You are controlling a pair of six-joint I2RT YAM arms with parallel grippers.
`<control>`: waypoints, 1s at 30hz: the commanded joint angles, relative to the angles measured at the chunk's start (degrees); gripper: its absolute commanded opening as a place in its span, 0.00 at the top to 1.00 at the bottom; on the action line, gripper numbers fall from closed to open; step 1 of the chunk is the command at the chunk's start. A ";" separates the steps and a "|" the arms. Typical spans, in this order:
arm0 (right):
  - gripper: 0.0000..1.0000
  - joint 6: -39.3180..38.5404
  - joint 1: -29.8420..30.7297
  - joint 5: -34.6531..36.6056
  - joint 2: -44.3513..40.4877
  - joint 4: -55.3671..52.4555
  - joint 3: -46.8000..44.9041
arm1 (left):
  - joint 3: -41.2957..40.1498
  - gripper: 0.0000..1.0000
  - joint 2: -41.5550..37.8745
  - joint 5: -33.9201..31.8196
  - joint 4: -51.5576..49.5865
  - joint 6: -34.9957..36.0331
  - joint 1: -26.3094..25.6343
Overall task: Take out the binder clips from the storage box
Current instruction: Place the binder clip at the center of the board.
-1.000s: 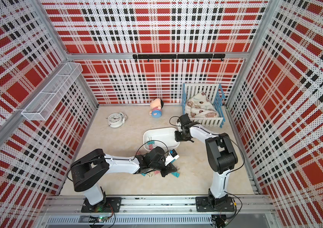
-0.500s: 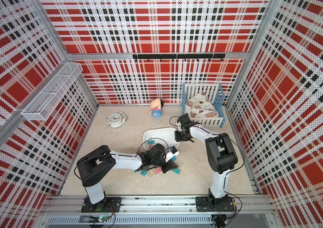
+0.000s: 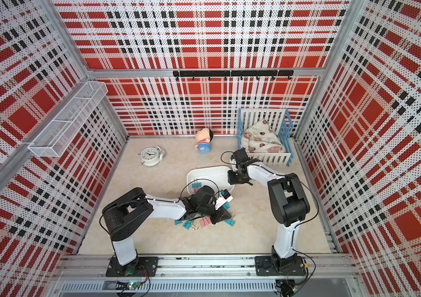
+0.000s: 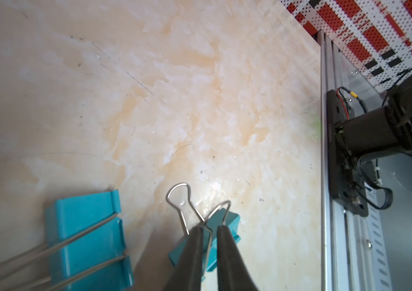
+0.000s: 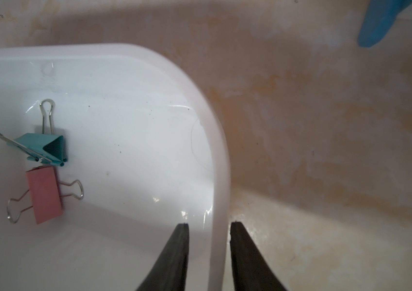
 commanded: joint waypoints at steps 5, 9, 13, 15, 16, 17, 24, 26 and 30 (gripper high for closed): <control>0.65 -0.17 -0.28 0.19 0.16 0.18 -0.14 | -0.07 0.76 -1.89 1.39 -0.68 0.84 0.59; 0.65 -0.26 -0.29 0.27 0.15 0.03 0.13 | -3.08 0.74 -6.89 -0.57 -2.45 0.57 0.92; 0.65 -0.08 -0.28 0.11 0.33 0.36 0.10 | -7.07 0.74 -15.14 -1.42 -1.73 -1.53 2.61; 0.65 0.00 -0.28 -0.15 0.66 0.52 0.21 | -7.55 0.72 -19.03 -2.32 -1.30 -2.82 3.74; 0.65 0.01 -0.28 -0.24 0.77 0.53 0.27 | -6.86 0.69 -20.91 -4.39 -2.37 -2.96 4.28; 0.64 0.01 -0.33 -0.33 0.84 0.67 0.29 | -5.86 0.67 -22.07 -7.45 -4.23 -2.77 4.68; 0.62 -0.24 -0.28 -0.61 0.88 0.47 0.87 | 6.55 0.69 -15.46 -20.30 -18.76 -2.90 13.10; 0.62 -0.34 -0.32 -0.52 0.78 0.18 1.16 | 8.13 0.69 -13.01 -20.22 -19.10 -2.68 15.21; 0.62 -0.34 -0.35 -0.34 0.47 0.04 1.23 | 11.38 0.69 -8.73 -25.86 -21.93 -1.50 17.95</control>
